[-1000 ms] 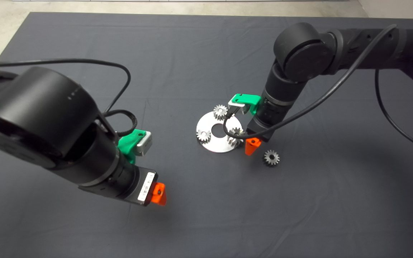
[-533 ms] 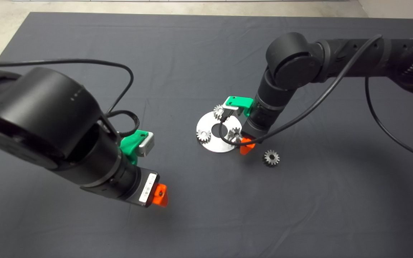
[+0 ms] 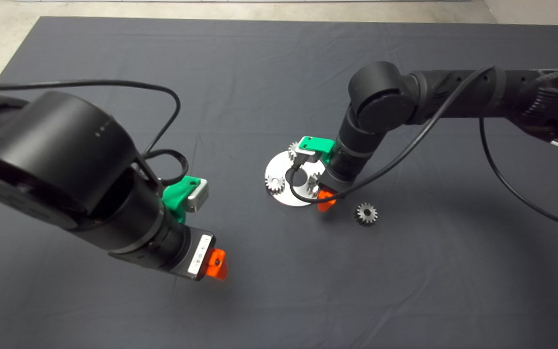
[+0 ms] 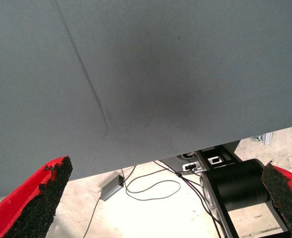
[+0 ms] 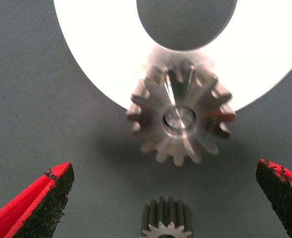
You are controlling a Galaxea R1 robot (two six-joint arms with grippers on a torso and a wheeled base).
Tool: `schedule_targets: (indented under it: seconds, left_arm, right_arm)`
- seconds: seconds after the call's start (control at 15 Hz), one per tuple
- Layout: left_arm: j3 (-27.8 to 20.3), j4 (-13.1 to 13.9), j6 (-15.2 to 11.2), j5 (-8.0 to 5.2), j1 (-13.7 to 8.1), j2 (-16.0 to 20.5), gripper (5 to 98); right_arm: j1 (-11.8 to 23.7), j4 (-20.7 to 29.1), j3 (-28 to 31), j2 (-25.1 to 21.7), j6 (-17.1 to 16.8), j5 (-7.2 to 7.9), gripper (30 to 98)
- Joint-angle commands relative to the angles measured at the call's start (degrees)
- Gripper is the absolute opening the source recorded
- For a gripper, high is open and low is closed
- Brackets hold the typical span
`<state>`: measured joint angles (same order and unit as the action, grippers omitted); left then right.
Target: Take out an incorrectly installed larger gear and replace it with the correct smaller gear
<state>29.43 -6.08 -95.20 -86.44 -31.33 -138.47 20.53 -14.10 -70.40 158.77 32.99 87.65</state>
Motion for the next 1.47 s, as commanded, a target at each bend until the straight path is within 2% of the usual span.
schedule_targets:
  seconds: [0.0,0.47,1.07,1.2,1.33,1.4]
  left_arm:
    - [-1.14,0.02,0.19,-0.13,-0.58,-0.36,98.2]
    - [-2.02,0.02,0.09,-0.13,-0.58,-0.27,98.2]
    - [-2.64,0.02,-0.08,-0.13,-0.58,-0.27,98.2]
    - [-2.72,0.02,-0.16,-0.13,-0.58,-0.27,98.2]
    - [-2.72,0.02,-0.16,-0.14,-0.58,-0.27,98.2]
    - [-2.72,0.02,-0.25,-0.13,-0.58,-0.27,98.2]
  right_arm:
    - [-0.05,-4.21,-3.50,3.03,-0.29,6.57,96.9]
    - [-0.05,-4.44,-10.00,6.52,-2.75,6.39,96.9]
    - [-0.31,-4.44,-11.24,6.52,-2.67,6.35,95.5]
    - [-0.84,-4.44,-11.24,6.52,-2.67,6.39,90.1]
    - [-1.19,-4.44,-11.15,6.52,-2.67,6.39,90.1]
    - [-1.28,-4.44,-11.15,6.52,-2.67,6.39,87.0]
